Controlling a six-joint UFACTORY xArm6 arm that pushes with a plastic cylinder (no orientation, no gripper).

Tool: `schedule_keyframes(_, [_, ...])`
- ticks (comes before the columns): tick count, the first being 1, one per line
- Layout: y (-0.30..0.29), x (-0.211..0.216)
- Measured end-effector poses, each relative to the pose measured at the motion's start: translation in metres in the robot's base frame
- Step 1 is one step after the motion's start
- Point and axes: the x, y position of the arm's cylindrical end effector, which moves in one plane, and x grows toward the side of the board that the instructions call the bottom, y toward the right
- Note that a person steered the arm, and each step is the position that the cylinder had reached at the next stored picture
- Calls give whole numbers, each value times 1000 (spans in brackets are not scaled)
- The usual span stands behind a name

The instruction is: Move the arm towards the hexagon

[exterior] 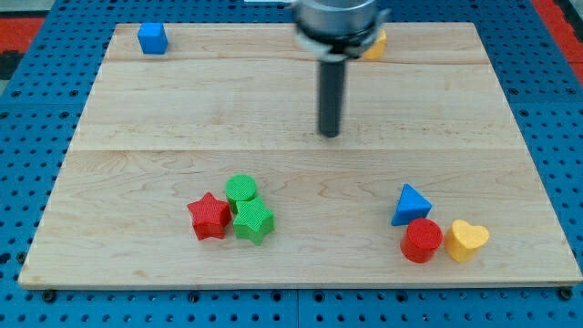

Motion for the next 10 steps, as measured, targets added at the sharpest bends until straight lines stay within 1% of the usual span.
schedule_keyframes(1, [121, -44])
schedule_keyframes(2, [158, -80])
schedule_keyframes(7, [156, -180])
schedule_keyframes(8, [135, -196])
schedule_keyframes(9, [94, -203])
schedule_keyframes(10, [30, -204])
